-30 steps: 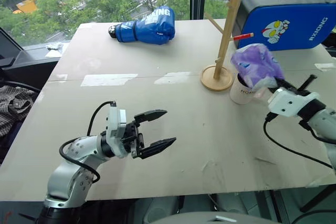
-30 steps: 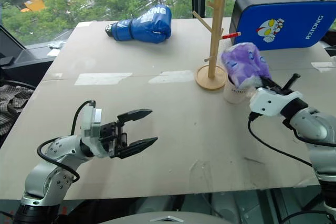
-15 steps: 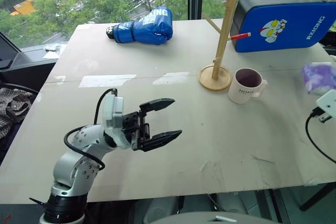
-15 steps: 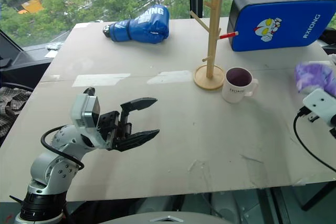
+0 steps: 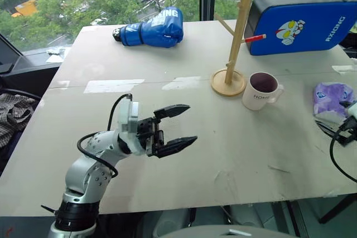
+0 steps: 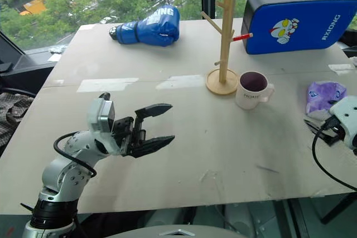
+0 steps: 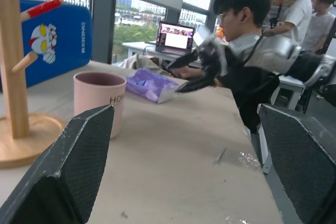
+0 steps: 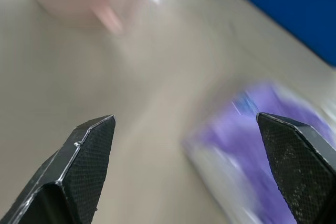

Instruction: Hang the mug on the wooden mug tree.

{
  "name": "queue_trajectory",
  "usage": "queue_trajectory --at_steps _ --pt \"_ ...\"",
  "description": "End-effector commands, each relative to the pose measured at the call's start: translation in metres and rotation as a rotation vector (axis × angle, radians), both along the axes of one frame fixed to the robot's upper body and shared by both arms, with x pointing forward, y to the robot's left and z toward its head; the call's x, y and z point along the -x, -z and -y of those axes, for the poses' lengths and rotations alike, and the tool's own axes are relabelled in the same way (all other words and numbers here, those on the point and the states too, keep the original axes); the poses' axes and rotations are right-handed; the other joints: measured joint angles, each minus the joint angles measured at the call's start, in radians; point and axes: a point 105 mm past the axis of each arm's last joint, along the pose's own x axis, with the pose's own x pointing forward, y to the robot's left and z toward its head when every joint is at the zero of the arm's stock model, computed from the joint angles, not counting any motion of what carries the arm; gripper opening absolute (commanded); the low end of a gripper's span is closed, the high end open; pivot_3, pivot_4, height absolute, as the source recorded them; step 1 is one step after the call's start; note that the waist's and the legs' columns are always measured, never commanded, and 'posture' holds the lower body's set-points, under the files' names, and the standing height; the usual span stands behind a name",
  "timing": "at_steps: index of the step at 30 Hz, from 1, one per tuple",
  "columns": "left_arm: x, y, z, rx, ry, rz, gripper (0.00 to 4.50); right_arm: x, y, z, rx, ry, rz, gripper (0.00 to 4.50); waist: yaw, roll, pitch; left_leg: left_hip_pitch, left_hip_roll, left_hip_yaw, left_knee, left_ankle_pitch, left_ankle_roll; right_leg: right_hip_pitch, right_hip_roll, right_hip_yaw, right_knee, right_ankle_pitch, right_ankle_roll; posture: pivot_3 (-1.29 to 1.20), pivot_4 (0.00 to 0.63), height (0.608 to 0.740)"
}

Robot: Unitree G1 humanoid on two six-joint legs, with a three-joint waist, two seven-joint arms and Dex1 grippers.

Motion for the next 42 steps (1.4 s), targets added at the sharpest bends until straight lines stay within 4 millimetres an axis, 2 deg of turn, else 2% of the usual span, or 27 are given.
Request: queue_trajectory --at_steps 1,7,17,18,20,23,25,26,27,36,42 --pt "-0.001 -0.001 -0.003 -0.024 0.004 0.026 4.50 -0.019 0.008 -0.016 -0.073 0.060 0.017 4.43 0.000 -0.003 0.000 0.000 0.000 0.000 0.000 0.000 0.000 0.000 0.000 0.000 0.000 0.000 0.000 0.00 0.150 0.740" --pt "-0.005 -0.005 -0.010 -0.048 -0.033 0.047 4.50 -0.051 0.025 -0.024 -0.186 0.150 0.015 4.43 0.008 -0.002 0.001 -0.002 0.000 -0.001 0.000 0.000 0.000 -0.002 -0.001 -0.002 0.000 0.001 -0.001 0.00 0.150 0.740" --pt "0.002 -0.004 -0.014 -0.058 -0.071 0.041 4.50 -0.097 0.049 -0.030 -0.222 0.191 0.025 4.43 -0.009 -0.001 0.002 -0.001 0.000 0.001 -0.001 0.000 -0.001 -0.003 0.000 0.000 0.000 0.001 -0.001 0.00 0.150 0.740" --pt "0.003 -0.004 -0.015 -0.060 -0.076 0.044 4.50 -0.101 0.050 -0.031 -0.228 0.191 0.030 3.89 -0.011 -0.001 0.002 -0.001 0.000 0.001 -0.001 0.000 -0.001 -0.003 0.000 0.000 0.001 0.001 -0.001 0.00 0.150 0.740" --pt "0.004 -0.005 -0.018 -0.063 -0.092 0.040 4.50 -0.106 0.051 -0.033 -0.244 0.179 0.036 3.15 -0.014 -0.001 0.002 -0.001 0.000 0.000 -0.001 0.000 -0.001 -0.003 0.000 0.000 0.001 0.001 -0.001 0.00 0.150 0.740" --pt "0.008 -0.001 -0.027 -0.079 -0.119 0.028 4.50 -0.113 0.052 -0.031 -0.262 0.174 0.034 1.59 -0.020 -0.001 0.002 -0.002 0.000 0.001 -0.001 0.000 -0.001 -0.003 0.000 0.000 0.000 0.001 -0.001 0.00 0.150 0.740" --pt "0.009 0.000 -0.028 -0.079 -0.131 0.025 4.50 -0.114 0.053 -0.029 -0.259 0.171 0.033 0.78 -0.019 -0.001 0.002 -0.002 0.000 0.000 -0.002 0.000 -0.001 -0.003 0.000 0.000 0.000 0.001 -0.001 0.00 0.150 0.740" --pt "0.009 0.000 -0.028 -0.079 -0.133 0.025 4.50 -0.114 0.053 -0.029 -0.256 0.167 0.036 0.13 -0.019 -0.001 0.002 -0.002 0.000 0.000 -0.002 0.000 -0.001 -0.003 0.000 0.000 0.000 0.001 -0.001 0.00 0.150 0.740" --pt "0.010 0.000 -0.028 -0.079 -0.134 0.025 4.50 -0.113 0.053 -0.029 -0.256 0.160 0.041 0.01 -0.020 -0.001 0.002 -0.002 0.000 0.000 -0.002 0.000 -0.001 -0.003 0.000 -0.001 0.000 0.001 -0.001 0.00 0.150 0.740" --pt "0.010 0.005 -0.026 -0.073 -0.143 0.018 4.50 -0.106 0.031 -0.044 -0.299 0.023 0.119 0.01 -0.023 0.000 0.002 -0.001 0.000 0.000 -0.001 0.000 -0.001 -0.003 0.000 0.000 0.000 0.001 -0.001 0.00 0.150 0.740" --pt "0.007 0.007 -0.026 -0.061 -0.161 0.018 4.50 -0.098 0.005 -0.048 -0.297 -0.047 0.179 0.01 -0.021 0.000 0.002 -0.002 0.000 0.000 -0.001 0.000 -0.001 -0.003 0.000 0.000 0.000 0.001 -0.001 0.00 0.150 0.740"
